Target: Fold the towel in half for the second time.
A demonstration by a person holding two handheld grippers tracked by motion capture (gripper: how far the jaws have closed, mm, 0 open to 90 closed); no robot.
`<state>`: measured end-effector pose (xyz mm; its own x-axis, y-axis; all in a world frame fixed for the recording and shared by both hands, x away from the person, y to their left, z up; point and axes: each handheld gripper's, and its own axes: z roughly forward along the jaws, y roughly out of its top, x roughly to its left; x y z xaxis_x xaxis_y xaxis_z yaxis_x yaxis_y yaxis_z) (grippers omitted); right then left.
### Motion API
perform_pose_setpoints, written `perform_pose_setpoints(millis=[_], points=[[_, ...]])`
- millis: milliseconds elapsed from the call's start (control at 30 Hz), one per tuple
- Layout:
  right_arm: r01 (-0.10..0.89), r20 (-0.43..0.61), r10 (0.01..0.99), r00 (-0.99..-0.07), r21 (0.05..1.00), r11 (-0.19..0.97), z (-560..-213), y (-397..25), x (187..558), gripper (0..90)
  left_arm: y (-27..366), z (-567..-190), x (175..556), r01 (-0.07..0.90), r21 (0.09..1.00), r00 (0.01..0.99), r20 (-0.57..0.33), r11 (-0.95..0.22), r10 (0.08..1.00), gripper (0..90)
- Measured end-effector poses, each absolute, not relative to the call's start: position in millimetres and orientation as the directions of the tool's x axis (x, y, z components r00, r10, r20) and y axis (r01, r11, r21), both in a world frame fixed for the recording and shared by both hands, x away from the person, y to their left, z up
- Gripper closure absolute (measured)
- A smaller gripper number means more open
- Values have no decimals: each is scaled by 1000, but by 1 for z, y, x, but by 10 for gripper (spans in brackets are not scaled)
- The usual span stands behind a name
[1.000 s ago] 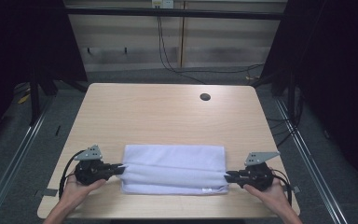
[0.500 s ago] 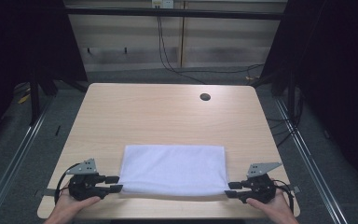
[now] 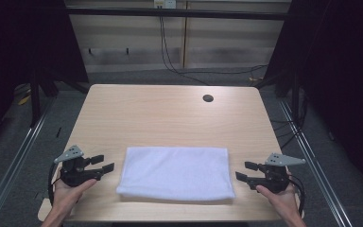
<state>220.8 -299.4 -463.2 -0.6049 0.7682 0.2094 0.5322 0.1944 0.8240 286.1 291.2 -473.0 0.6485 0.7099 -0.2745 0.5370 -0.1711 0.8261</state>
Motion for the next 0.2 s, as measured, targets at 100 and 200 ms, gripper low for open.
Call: perform_pose_setpoints(millis=[100,200], points=[[537,212,806,-553,830,150,-466,-308,219,324,299,-476,284,544,828,588,-259,-138,766,327],[553,259,824,-504,829,77,-469,-316,221,290,301,-476,283,547,826,585,-262,-134,768,290]])
